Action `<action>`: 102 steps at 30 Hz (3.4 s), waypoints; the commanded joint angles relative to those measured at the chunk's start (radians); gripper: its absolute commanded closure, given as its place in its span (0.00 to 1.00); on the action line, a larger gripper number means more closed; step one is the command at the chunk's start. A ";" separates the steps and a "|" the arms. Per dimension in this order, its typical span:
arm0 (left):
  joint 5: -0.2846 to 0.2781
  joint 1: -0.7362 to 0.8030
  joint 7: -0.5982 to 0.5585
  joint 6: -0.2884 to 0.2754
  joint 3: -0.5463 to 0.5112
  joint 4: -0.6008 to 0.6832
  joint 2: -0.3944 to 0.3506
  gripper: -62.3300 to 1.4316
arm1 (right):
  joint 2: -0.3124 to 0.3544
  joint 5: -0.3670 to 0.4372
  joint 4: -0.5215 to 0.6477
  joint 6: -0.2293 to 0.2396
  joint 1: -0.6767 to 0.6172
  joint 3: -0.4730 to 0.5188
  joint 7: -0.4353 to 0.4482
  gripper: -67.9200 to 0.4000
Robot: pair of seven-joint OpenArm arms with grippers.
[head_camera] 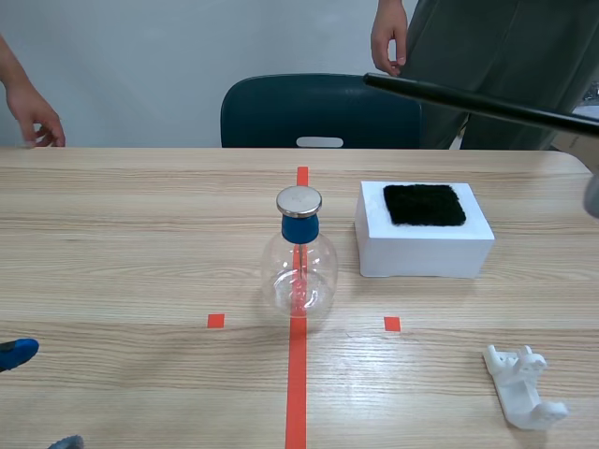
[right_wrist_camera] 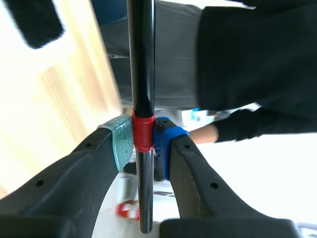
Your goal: Do the electroscope experiment. move the rod toward and away from the electroscope
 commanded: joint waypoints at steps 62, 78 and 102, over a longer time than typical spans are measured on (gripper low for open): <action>-0.009 -0.001 -0.047 0.002 -0.001 0.009 -0.004 0.00 | -0.457 0.095 -0.041 -0.061 -0.388 0.100 0.470 0.99; -0.009 -0.001 -0.047 0.002 -0.001 0.009 -0.004 0.00 | -0.457 0.095 -0.041 -0.061 -0.387 0.100 0.477 0.99; -0.009 -0.001 -0.047 0.002 -0.001 0.009 -0.004 0.00 | -0.457 0.095 -0.041 -0.061 -0.387 0.100 0.476 0.99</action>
